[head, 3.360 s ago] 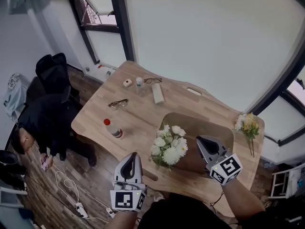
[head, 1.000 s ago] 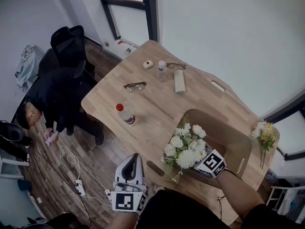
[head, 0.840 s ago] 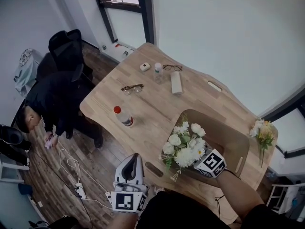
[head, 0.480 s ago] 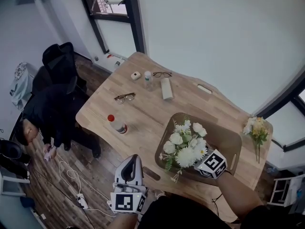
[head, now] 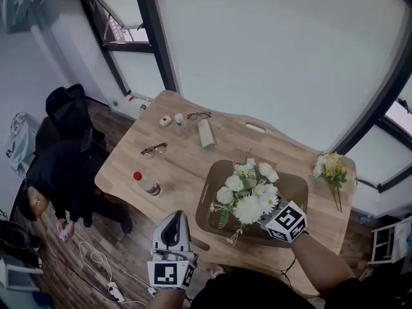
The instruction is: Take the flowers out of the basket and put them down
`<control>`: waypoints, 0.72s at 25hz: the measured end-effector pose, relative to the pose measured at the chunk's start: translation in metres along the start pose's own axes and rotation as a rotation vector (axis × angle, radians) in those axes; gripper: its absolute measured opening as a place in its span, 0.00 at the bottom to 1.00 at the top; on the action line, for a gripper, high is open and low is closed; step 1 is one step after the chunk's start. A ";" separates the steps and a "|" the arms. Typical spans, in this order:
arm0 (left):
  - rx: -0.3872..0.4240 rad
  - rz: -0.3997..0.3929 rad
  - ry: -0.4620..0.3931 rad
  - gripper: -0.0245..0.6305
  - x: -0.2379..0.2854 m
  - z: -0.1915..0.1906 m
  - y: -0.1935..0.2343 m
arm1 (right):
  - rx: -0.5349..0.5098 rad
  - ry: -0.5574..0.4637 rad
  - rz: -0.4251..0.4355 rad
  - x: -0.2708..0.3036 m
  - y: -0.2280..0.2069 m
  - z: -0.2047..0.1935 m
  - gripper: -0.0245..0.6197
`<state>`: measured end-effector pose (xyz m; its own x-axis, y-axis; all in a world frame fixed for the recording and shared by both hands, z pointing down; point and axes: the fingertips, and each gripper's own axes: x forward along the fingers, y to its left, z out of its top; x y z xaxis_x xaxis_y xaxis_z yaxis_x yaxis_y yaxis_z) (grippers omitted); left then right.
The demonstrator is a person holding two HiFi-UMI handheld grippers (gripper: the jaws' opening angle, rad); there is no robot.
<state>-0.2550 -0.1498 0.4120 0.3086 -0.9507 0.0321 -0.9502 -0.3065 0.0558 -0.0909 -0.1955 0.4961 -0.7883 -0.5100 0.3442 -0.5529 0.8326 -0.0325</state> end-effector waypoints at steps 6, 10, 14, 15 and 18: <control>0.018 -0.050 -0.037 0.04 0.011 0.017 -0.014 | 0.015 -0.026 -0.078 -0.028 -0.013 0.012 0.45; 0.018 -0.079 -0.035 0.04 0.020 0.019 -0.027 | 0.010 -0.022 -0.130 -0.049 -0.022 0.017 0.45; 0.009 -0.115 -0.045 0.04 0.029 0.023 -0.042 | -0.003 -0.023 -0.177 -0.071 -0.031 0.020 0.45; 0.007 -0.126 -0.048 0.04 0.031 0.024 -0.046 | 0.000 -0.028 -0.189 -0.077 -0.033 0.022 0.45; 0.007 -0.167 -0.053 0.04 0.039 0.028 -0.060 | 0.006 -0.046 -0.229 -0.096 -0.039 0.028 0.45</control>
<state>-0.1871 -0.1693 0.3823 0.4594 -0.8877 -0.0300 -0.8864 -0.4603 0.0490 -0.0015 -0.1849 0.4380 -0.6533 -0.6952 0.2998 -0.7205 0.6925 0.0358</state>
